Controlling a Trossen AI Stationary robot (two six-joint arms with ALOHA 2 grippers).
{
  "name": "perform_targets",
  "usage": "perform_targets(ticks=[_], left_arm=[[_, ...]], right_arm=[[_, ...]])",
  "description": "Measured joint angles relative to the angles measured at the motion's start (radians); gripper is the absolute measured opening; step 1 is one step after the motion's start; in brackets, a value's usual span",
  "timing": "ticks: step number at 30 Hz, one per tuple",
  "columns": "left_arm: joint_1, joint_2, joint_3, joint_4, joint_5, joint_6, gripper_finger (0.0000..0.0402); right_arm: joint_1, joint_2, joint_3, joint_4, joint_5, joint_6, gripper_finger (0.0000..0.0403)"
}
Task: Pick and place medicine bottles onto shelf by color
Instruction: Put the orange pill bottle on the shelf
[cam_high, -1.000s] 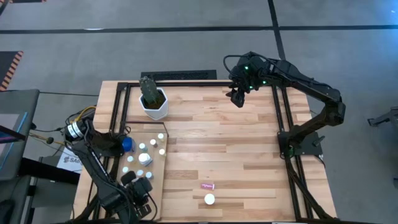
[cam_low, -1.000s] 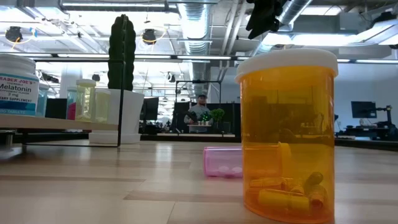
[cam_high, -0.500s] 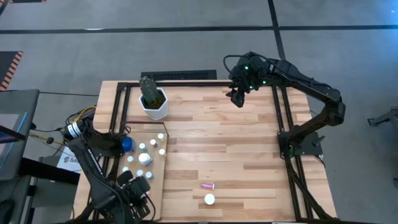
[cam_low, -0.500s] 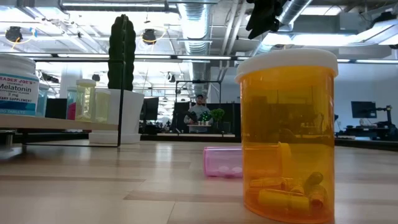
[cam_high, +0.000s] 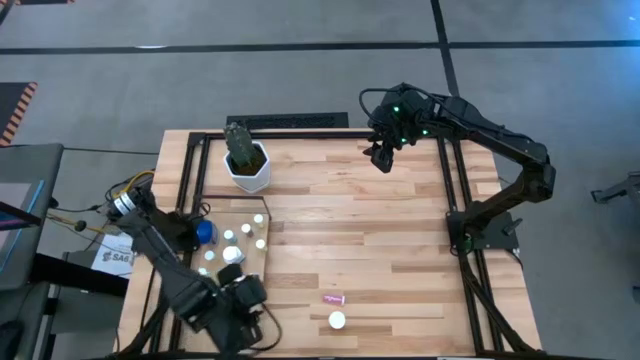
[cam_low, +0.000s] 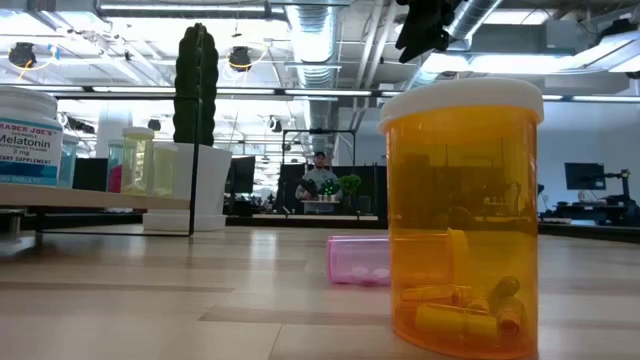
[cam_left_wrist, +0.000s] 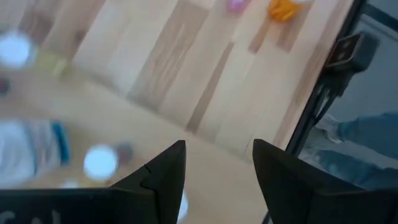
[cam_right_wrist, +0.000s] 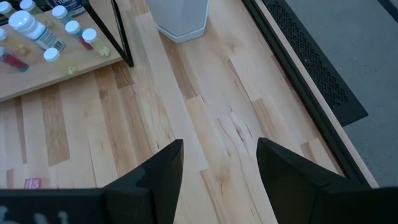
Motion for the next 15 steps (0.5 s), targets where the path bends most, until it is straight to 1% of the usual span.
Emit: perform_targets(ticks=[8,12,15], left_arm=[[0.162,0.018,0.003,0.211,0.058,0.367,0.0172],[0.233,0.036,0.003,0.323,0.065,0.556,0.0172],[0.278,0.064,0.002,0.385,0.094,0.659,0.0184]], right_arm=[[0.0,0.0,0.0,0.0,0.0,0.0,0.0224],[0.0,0.0,0.0,0.001,0.0,0.0,0.0224],[0.0,0.0,0.0,0.004,0.0,0.0,0.0224]])
